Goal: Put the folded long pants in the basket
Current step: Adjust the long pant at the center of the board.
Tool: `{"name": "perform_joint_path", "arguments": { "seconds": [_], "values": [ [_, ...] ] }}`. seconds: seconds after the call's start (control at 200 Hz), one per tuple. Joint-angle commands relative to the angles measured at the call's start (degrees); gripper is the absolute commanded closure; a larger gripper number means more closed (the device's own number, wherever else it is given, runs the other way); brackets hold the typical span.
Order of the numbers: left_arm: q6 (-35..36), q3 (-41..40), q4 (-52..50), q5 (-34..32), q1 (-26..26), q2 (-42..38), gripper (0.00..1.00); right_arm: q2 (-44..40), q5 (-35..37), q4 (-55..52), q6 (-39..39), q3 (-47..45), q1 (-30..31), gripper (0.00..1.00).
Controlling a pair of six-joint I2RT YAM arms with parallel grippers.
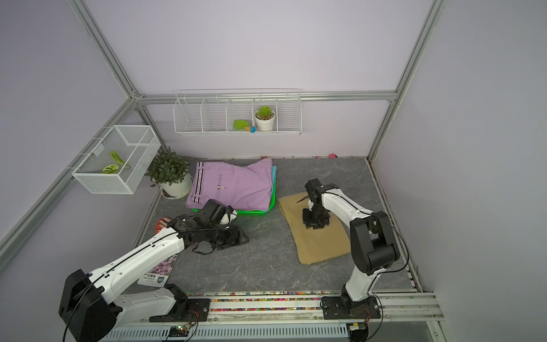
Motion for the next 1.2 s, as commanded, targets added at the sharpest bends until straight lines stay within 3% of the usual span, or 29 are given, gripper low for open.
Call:
{"name": "perform_joint_path", "arguments": {
  "seconds": [0.0, 0.095, 0.15, 0.265, 0.365, 0.44, 0.48, 0.66, 0.91, 1.06, 1.195],
  "values": [
    [1.07, 0.93, 0.88, 0.47, -0.14, 0.08, 0.34, 1.56, 5.35, -1.72, -0.02, -5.44, -0.04, 0.66],
    [1.52, 1.29, 0.57, 0.4, -0.12, 0.04, 0.34, 1.51, 14.15, -5.25, 0.25, -7.36, -1.91, 0.66],
    [1.7, 1.35, 0.57, 0.41, -0.11, 0.25, 0.34, 1.02, 13.89, -4.65, 0.14, -7.89, -5.23, 0.66],
    [2.29, 2.07, -0.28, 0.62, -0.06, 1.35, 0.34, 2.19, 20.45, -6.51, 0.69, -5.0, -11.68, 0.65],
    [2.32, 2.25, -0.79, 0.79, -0.06, 1.11, 0.34, 6.11, 24.0, -6.95, 1.16, 0.21, -20.71, 0.63],
    [2.09, 1.98, -0.69, 1.06, -0.13, 0.39, 0.34, 6.99, 28.47, -6.31, 1.56, 6.15, -23.27, 0.54],
    [1.94, 1.72, -0.5, 1.15, -0.06, 0.24, 0.34, 7.9, 27.4, -6.17, 1.56, 10.11, -23.98, 0.53],
    [1.31, 1.47, -0.04, 1.09, -0.11, 0.21, 0.34, 10.37, 17.96, -3.54, -0.82, 22.76, -16.33, 0.52],
    [0.93, 1.41, 0.45, 1.4, -0.13, 0.29, 0.34, 26.2, 9.5, -3.38, 0.57, 35.09, -10.51, 0.59],
    [0.49, 1.26, -0.31, -0.33, -0.09, -1.04, 0.33, 27.06, 0.77, -2.17, -0.46, 27.66, -4.61, 0.63],
    [-0.14, -0.21, 1.84, 0.19, -0.02, -1.64, 0.32, 18.35, -0.64, 0.74, 0.0, 13.66, 2.66, 0.65]
  ]
}}
